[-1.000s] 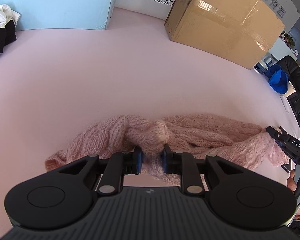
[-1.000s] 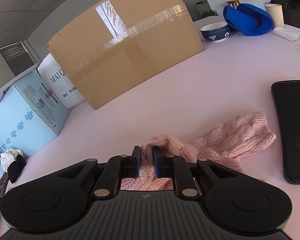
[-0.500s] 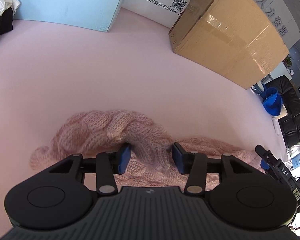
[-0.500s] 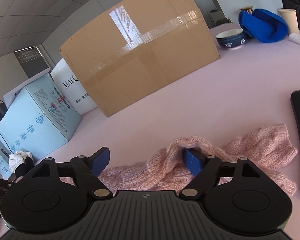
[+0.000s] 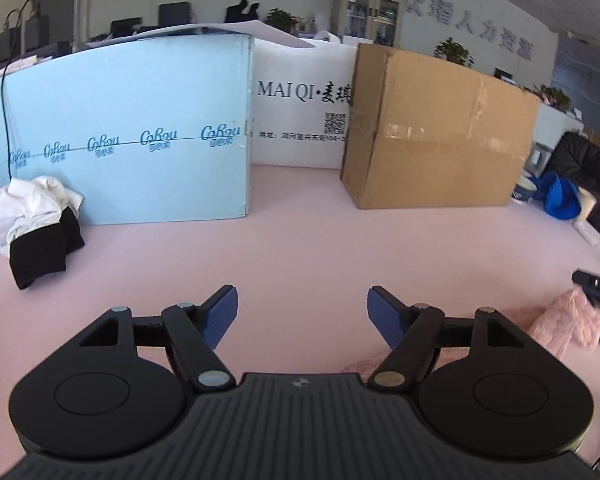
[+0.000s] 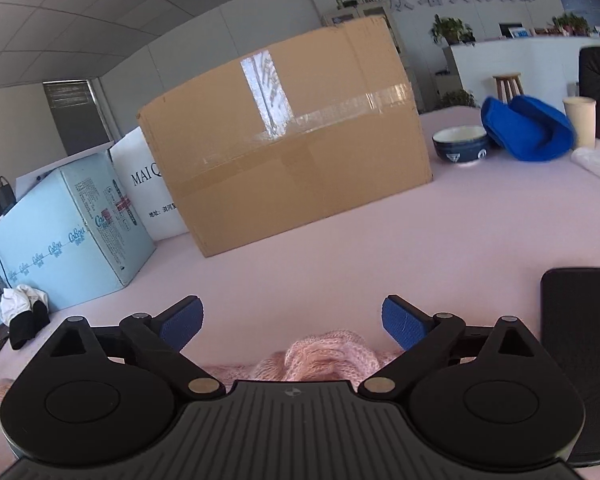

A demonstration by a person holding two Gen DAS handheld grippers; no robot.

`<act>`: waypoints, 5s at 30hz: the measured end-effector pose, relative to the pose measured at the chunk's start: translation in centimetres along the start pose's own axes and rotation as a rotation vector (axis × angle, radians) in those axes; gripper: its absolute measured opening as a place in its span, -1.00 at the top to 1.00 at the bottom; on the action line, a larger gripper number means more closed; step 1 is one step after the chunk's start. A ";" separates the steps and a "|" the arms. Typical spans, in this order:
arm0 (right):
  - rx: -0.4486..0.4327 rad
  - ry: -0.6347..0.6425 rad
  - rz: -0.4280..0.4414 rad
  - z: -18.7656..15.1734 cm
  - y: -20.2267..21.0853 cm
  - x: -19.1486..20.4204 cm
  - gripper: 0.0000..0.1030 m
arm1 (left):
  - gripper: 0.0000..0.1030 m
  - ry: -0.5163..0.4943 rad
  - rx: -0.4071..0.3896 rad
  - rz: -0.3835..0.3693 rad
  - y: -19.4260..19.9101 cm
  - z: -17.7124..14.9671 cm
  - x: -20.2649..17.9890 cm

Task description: Fold clothes

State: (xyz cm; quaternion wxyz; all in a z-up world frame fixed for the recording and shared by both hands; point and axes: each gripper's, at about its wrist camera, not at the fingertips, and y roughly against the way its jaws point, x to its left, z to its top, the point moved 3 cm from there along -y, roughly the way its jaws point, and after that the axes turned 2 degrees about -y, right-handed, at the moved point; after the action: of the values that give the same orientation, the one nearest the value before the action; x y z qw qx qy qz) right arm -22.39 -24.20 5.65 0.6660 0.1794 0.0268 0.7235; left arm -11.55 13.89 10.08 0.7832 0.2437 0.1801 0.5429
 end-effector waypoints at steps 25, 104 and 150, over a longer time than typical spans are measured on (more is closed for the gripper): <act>0.171 1.187 0.664 -12.6 1.7 22.6 -0.23 | -0.38 0.276 0.023 -0.181 -7.1 -8.5 1.9; 0.491 0.667 0.652 -0.5 -18.0 22.0 0.12 | -0.57 0.413 -0.177 -0.247 -2.1 -8.0 4.5; 0.405 0.276 -0.239 0.6 0.6 -9.6 0.86 | -0.61 0.323 -0.020 -0.044 -7.6 -7.9 -1.4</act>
State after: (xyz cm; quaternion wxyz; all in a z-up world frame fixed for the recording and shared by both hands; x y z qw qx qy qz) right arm -22.35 -33.72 4.19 0.6874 0.2043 0.2823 0.6372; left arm -10.55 11.80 -0.78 0.7581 0.1416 0.3038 0.5595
